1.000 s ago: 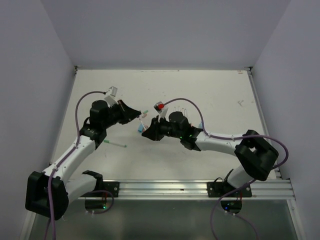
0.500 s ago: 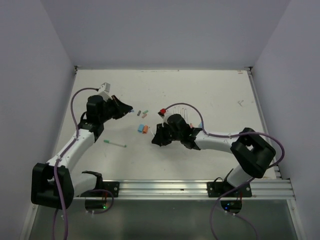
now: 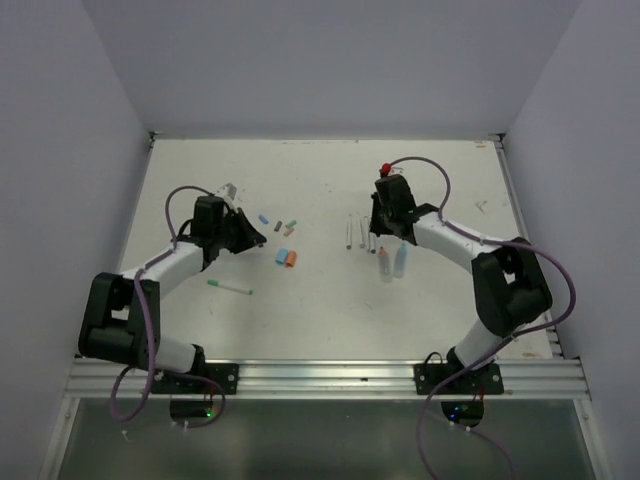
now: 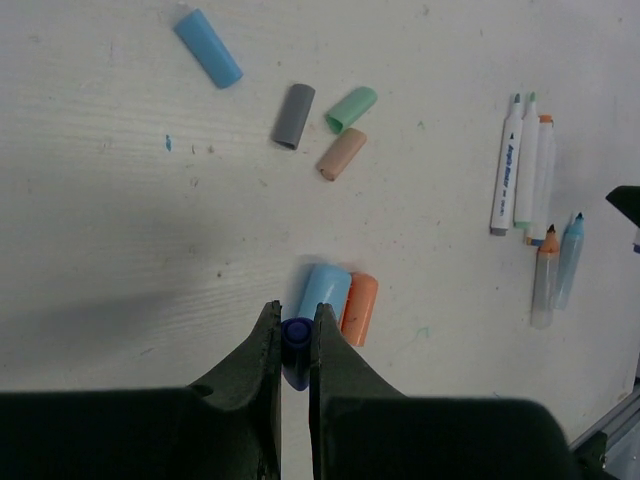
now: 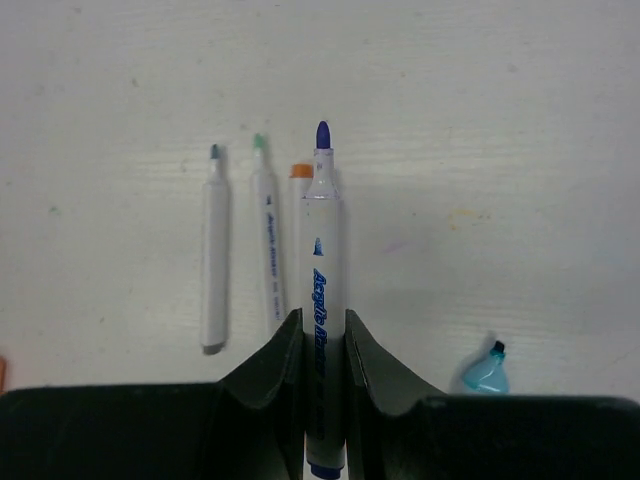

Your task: Open the pen caps

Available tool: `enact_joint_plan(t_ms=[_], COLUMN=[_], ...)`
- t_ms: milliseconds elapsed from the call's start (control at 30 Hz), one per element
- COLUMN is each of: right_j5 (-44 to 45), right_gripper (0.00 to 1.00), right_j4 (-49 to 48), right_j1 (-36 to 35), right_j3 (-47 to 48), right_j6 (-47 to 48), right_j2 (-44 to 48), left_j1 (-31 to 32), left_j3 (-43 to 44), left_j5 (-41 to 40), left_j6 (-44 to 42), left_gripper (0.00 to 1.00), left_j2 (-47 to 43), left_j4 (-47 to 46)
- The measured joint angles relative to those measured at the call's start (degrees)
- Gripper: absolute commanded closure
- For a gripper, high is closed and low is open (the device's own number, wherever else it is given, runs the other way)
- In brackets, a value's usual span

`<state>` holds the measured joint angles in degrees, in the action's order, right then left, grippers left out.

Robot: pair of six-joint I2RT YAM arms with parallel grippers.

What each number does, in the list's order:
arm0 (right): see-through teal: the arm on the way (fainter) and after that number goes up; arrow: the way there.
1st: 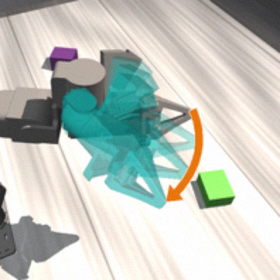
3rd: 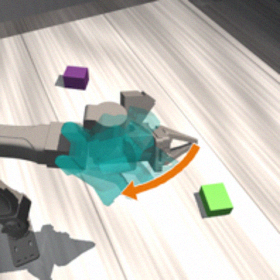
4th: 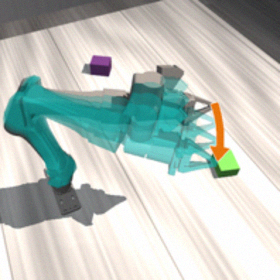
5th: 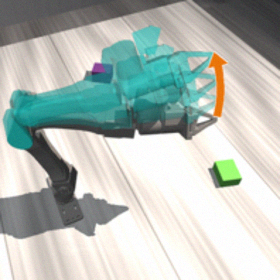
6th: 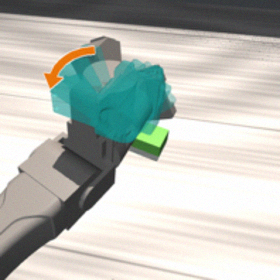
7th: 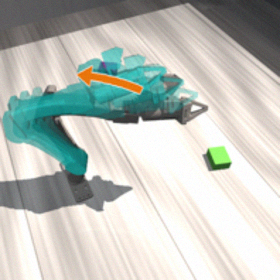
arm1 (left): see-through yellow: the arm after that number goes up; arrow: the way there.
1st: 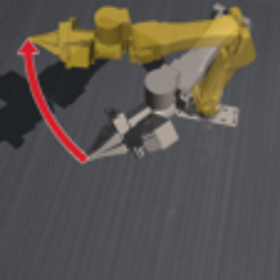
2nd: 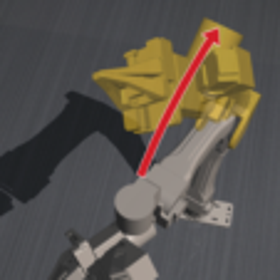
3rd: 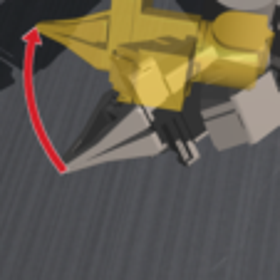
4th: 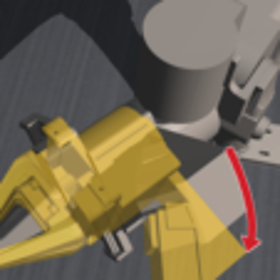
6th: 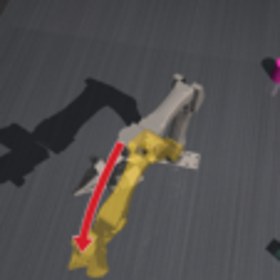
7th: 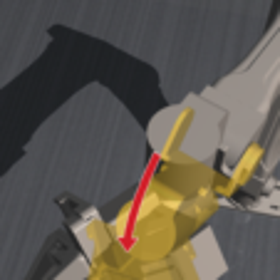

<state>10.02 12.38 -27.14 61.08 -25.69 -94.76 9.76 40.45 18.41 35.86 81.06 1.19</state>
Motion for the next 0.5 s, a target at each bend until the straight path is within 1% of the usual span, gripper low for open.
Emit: enact_joint_plan(t_ms=[200,333,500], right_j5=[-0.2,-0.6,-0.9], right_gripper=[1.00,1.00,0.99], right_j4=[2.5,3.2,3.3], right_j1=[5.8,7.3,8.2], right_j3=[2.6,4.0,5.3], right_j6=[2.4,3.5,4.2], right_j2=[-5.6,-8.4,-10.7], left_j1=[0.0,0.0,0.0], left_j3=[0.0,1.2,4.3], left_j5=[1.4,1.0,-0.4], left_j6=[0.0,0.0,0.6], left_gripper=[1.00,1.00,0.96], left_j2=[7.3,9.3,11.2], left_j4=[-1.9,-2.0,-2.8])
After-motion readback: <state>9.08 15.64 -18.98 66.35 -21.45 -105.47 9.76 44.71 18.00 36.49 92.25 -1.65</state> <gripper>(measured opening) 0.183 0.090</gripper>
